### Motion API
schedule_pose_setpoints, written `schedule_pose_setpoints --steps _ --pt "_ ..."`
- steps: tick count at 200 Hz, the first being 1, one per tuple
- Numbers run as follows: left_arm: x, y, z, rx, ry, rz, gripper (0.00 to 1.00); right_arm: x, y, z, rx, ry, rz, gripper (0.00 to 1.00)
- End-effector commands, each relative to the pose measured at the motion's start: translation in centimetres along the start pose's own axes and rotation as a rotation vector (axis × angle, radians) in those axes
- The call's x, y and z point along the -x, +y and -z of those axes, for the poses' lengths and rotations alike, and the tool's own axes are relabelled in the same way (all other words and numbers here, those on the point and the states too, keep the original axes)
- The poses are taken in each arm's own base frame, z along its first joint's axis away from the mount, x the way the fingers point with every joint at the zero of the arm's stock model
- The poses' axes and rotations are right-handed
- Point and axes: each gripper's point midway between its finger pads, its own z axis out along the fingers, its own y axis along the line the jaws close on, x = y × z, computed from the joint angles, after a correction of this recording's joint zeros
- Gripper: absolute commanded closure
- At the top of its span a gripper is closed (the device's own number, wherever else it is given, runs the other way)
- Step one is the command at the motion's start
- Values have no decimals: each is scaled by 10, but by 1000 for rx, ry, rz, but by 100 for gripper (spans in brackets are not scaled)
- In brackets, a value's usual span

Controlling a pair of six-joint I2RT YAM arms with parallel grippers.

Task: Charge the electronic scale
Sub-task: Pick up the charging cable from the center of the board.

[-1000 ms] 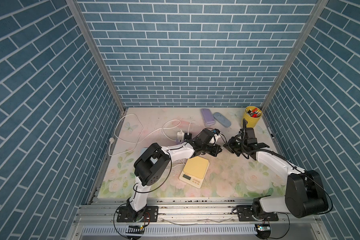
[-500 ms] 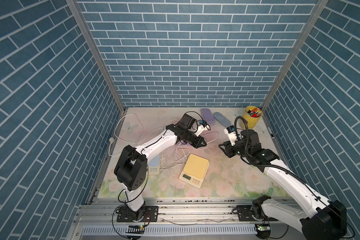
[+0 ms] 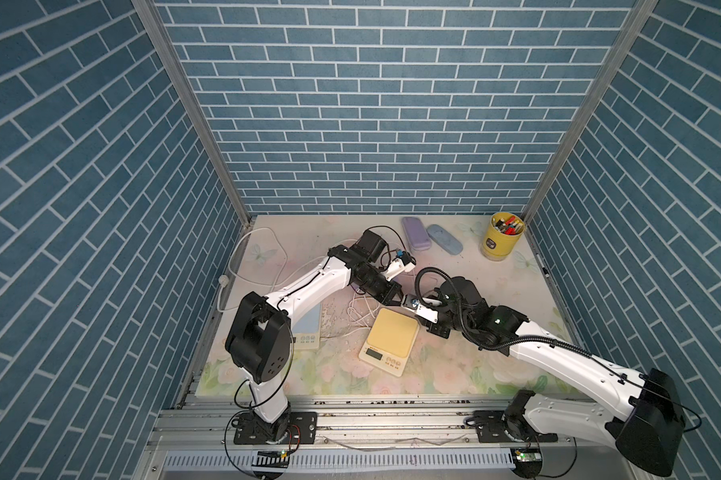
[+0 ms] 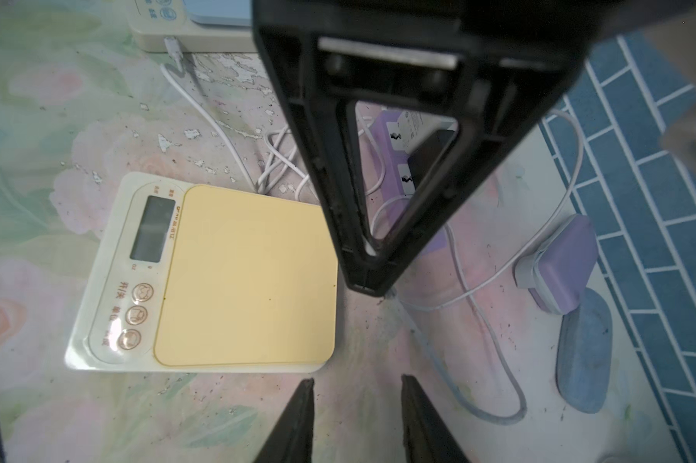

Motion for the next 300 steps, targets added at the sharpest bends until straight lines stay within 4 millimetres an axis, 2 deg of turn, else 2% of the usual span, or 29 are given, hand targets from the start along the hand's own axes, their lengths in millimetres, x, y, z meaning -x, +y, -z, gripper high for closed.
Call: schedule_pose_setpoints --steps 1,61,114,151,159,179,183,192,195,200,205,221,245,261,300 --pt "-5 -15 10 -53 5 -20 100 10 -11 -6 -53 -4 142 62" --pt "-15 -16 6 -86 30 -5 100 22 -3 -21 -2 -23 203 67" --pt "-23 -17 3 -111 60 5 100 27 -3 -12 -19 -50 209 69" --pt "-26 -21 4 -129 71 7 100 30 7 -20 43 -64 214 69" --pt "-27 -20 4 -128 73 6 100 33 8 -23 52 -70 215 74" --pt "-28 -23 7 -127 65 -8 98 35 8 -28 63 -71 212 99" --pt "-28 -24 8 -127 61 -11 98 35 8 -29 65 -71 210 100" --pt "-28 -25 10 -120 53 -17 95 36 9 -29 68 -72 200 100" --pt "-28 -25 10 -112 51 -20 91 35 9 -29 67 -72 195 100" --pt "-28 -23 12 -90 46 -21 72 35 9 -28 67 -71 186 100" --pt "-27 -18 14 -56 35 -18 62 35 8 -28 64 -71 176 100" --pt "-24 -7 26 11 -38 -5 51 31 8 -27 57 -56 136 100" --pt "-15 6 53 47 -239 39 48 24 8 -25 54 -18 70 100" --pt "-11 5 62 72 -337 22 47 21 8 -25 56 -3 29 100" --pt "-5 3 59 47 -461 57 49 20 8 -28 58 5 -38 100"
